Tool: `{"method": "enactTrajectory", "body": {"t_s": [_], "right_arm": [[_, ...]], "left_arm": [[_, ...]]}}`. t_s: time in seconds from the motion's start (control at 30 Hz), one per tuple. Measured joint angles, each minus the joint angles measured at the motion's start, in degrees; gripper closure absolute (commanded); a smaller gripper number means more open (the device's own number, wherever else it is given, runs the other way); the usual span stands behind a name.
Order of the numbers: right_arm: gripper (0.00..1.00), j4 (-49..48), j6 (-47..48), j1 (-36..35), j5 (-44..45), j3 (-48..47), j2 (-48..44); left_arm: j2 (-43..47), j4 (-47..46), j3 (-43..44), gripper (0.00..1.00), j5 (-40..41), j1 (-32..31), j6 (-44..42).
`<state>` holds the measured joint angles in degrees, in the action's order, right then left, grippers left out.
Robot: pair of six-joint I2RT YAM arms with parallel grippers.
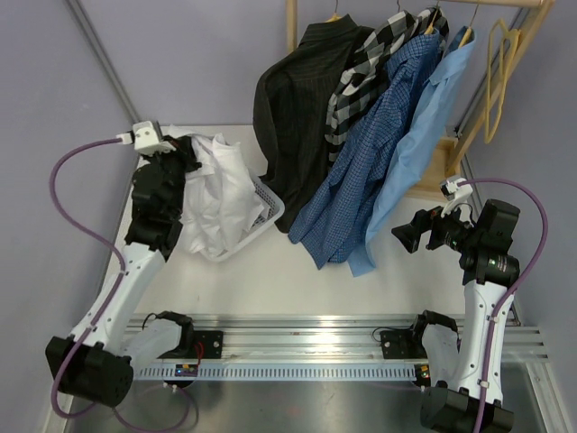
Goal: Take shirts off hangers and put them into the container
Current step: Place the shirt into the basket
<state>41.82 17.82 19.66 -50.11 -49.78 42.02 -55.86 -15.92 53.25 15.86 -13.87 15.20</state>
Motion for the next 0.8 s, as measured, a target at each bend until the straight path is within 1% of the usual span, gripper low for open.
{"method": "enactTrajectory", "body": {"t_s": [0.13, 0.3, 0.37, 0.47, 0.53, 0.63, 0.73, 0.8], "right_arm": [[0.01, -0.02, 0.0, 0.0, 0.02, 0.0, 0.07], [0.01, -0.02, 0.0, 0.0, 0.13, 0.0, 0.07], [0.01, -0.02, 0.0, 0.0, 0.13, 0.0, 0.09], [0.0, -0.02, 0.02, 0.0, 0.15, 0.0, 0.17], [0.0, -0.02, 0.02, 0.0, 0.17, 0.0, 0.22], [0.01, -0.02, 0.02, 0.0, 0.2, 0.0, 0.24], [0.01, -0.02, 0.02, 0.0, 0.22, 0.0, 0.24], [0.01, -0.02, 0.02, 0.0, 0.33, 0.0, 0.24]], "left_arm": [[-7.17, 2.8, -0.63, 1.0, -1.92, 0.2, 1.57], [-14.84, 6.14, 0.61, 1.0, -7.48, 0.48, 4.02], [-16.33, 6.99, 2.78, 1.0, -9.86, 0.48, 4.66], [-17.7, 7.1, 8.83, 1.0, -13.49, 0.48, 5.2], [-18.01, 6.14, 12.94, 1.0, -15.28, 0.48, 5.4], [-17.86, 1.66, 17.88, 1.0, -17.66, 0.48, 5.73], [-16.9, -2.45, 18.58, 1.0, -19.71, 0.48, 5.86], [-15.85, -4.81, 16.81, 1.0, -20.55, 0.48, 5.84]]}}
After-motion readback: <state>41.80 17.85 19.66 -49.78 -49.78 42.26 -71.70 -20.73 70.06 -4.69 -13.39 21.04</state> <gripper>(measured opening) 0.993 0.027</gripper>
